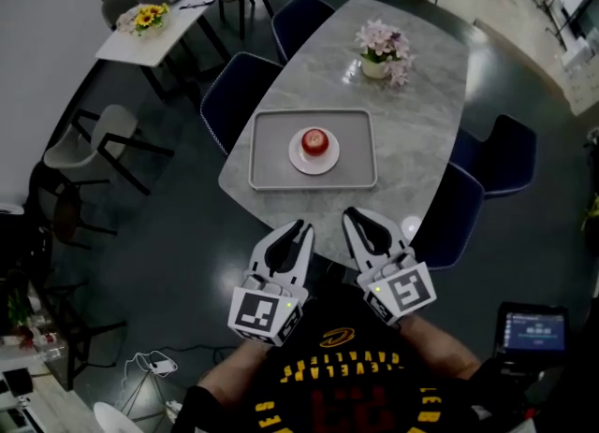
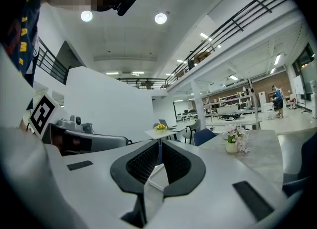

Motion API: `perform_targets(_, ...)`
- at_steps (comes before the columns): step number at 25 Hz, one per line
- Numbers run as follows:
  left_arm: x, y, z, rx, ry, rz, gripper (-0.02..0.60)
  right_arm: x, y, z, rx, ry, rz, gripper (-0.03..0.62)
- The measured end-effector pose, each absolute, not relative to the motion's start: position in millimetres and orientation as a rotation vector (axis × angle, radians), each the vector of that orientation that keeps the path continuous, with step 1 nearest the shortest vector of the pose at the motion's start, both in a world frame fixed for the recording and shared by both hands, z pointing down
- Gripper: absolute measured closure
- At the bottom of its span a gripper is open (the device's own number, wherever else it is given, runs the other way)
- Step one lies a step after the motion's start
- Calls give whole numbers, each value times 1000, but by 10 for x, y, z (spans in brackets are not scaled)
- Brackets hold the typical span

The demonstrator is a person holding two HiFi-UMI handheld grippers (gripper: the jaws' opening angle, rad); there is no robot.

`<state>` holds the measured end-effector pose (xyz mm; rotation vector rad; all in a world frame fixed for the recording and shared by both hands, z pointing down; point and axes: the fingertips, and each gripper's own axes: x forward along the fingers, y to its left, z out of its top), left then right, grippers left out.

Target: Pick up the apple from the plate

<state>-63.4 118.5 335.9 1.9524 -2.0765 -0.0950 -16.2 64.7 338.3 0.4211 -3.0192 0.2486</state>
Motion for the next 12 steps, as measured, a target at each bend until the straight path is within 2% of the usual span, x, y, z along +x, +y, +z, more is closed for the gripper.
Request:
perform_targets(4,-654,1044,3321,1926,-2109,-86,526,-188,481,3341,386,-3045,236,585)
perform_targets(6,-640,979,3315,1935,-2114,-89,526,-185,412,3338,376,-3048,256,537)
perform_targets(12,-729,792,3304,1906,-2117,-82,526,-222,197,3332,379,-3047,276,537)
